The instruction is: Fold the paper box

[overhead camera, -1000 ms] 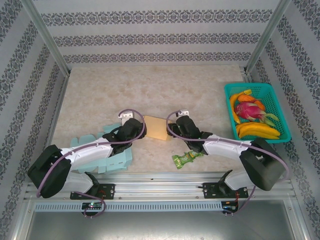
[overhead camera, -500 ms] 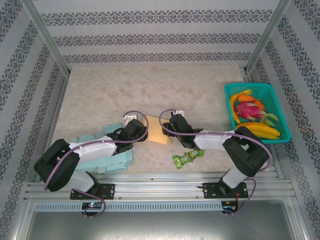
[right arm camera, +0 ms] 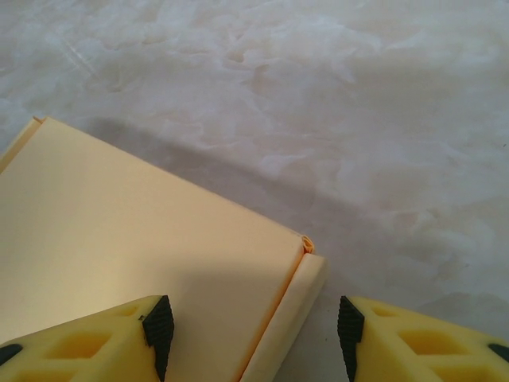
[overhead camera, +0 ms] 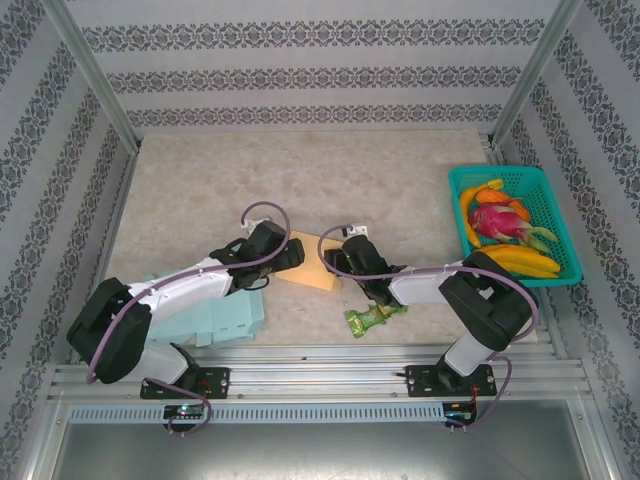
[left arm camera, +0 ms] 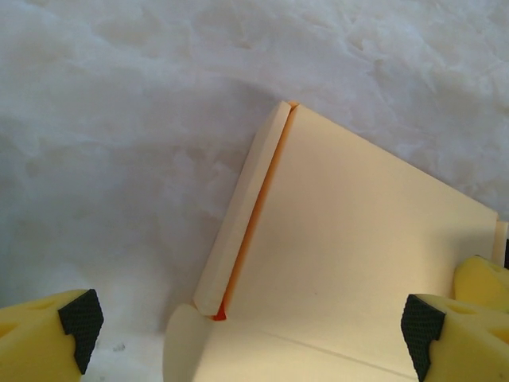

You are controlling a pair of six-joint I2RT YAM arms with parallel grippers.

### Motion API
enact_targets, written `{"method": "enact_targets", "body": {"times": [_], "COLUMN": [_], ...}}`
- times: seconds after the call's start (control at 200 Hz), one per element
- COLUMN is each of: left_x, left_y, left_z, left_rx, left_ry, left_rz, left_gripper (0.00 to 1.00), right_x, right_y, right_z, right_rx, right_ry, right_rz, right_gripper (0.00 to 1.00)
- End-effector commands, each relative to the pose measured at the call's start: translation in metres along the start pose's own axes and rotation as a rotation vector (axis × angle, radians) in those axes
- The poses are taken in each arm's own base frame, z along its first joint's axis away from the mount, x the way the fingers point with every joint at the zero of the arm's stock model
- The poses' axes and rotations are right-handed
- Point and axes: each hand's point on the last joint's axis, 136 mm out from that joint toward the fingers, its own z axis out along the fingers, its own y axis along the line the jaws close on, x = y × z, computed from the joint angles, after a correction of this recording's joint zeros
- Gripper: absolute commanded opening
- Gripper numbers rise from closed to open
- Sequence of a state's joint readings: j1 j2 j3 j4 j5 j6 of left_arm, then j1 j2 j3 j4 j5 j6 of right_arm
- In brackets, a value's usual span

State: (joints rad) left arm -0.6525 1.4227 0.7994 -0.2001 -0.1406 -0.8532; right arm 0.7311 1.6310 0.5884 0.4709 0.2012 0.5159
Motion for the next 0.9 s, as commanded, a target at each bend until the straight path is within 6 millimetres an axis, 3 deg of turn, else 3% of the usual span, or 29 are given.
{"method": "enact_targets", "body": {"times": [0.0,0.32,0.894], "left_x": [0.017,0.013,0.033], "left_y": [0.019,0.0,0.002], "left_z": [0.001,0.019,0.039], "left_rx": [-0.123,-0.134,-0.132], "left_ry": [0.108,0.157,0.203], "left_rz": [-0.116,-0.128,-0.172], "left_gripper": [0.99,0.99,0.97], "right_x": [0.035,0.04,0.035], "right_y": [-0.004,-0.006,-0.017], "right_z": [0.003,0.008,0.01], "right_rx": [-0.004,-0.014,-0.008], "right_ry": [0.102,0.118,0.121], "right_rz": [-0.073,-0.099,-0.1], "right_gripper": [0.58,0.58,0.58]}}
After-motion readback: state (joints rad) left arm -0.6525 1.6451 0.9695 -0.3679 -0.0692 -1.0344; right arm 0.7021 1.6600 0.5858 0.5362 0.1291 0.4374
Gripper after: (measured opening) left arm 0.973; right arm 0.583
